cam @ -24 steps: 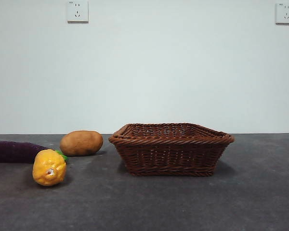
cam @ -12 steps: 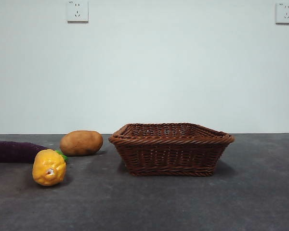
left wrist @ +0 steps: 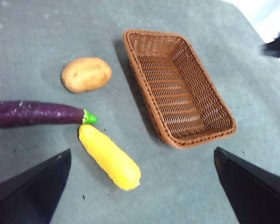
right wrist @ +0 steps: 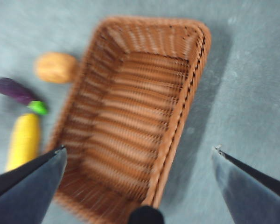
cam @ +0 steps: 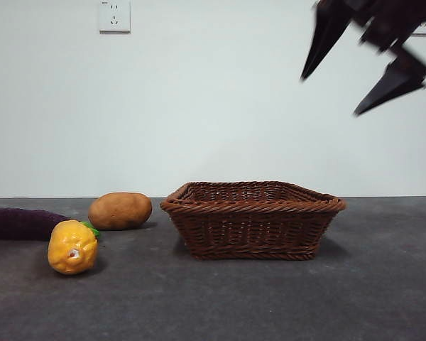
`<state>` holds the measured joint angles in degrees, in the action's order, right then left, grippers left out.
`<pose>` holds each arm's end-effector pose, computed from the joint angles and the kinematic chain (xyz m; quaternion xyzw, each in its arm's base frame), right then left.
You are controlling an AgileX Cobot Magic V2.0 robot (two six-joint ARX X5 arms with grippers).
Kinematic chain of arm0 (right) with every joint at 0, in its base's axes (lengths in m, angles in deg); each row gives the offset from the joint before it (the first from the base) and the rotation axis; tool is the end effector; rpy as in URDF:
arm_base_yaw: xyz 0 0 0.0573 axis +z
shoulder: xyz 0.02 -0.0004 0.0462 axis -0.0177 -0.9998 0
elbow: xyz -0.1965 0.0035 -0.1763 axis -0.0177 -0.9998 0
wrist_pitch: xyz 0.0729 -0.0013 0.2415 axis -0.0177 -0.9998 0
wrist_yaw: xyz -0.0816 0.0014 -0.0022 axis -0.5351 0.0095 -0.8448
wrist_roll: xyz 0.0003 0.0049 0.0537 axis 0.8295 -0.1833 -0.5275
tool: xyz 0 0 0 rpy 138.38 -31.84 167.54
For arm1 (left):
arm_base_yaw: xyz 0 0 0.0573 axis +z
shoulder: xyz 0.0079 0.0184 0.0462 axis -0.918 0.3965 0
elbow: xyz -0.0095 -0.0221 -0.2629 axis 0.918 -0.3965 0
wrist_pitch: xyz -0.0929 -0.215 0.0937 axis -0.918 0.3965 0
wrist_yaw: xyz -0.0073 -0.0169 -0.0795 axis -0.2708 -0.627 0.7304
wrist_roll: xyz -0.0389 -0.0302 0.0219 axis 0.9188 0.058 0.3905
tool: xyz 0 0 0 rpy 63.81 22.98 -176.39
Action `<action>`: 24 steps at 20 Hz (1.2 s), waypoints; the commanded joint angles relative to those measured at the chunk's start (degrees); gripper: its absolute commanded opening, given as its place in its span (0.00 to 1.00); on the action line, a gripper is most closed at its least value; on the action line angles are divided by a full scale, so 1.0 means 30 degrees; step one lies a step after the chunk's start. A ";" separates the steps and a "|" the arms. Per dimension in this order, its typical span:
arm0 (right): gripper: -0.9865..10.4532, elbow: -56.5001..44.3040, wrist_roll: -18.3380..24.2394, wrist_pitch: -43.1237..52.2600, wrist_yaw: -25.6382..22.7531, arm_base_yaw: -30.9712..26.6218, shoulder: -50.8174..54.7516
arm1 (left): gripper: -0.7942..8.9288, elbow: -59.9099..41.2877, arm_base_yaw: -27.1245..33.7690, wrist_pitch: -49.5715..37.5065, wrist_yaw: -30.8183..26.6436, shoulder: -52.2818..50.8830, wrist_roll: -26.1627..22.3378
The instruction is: Help me put the vegetables on the table into the basket
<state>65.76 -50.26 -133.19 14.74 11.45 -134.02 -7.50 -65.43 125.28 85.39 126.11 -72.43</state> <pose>0.3290 0.0727 0.3131 0.0740 0.4549 0.2573 0.8493 0.1267 -0.0119 0.3286 -0.1336 0.3085 -0.2221 0.9152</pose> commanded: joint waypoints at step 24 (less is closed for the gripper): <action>0.08 0.1858 -0.0605 0.2426 -0.2295 0.1574 -0.8451 | 0.73 0.0015 -0.0044 -0.0270 -0.1100 0.2499 0.0430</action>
<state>71.38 -52.89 -126.46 8.57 16.06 -158.78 -7.50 -65.43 124.50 82.22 133.74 -71.51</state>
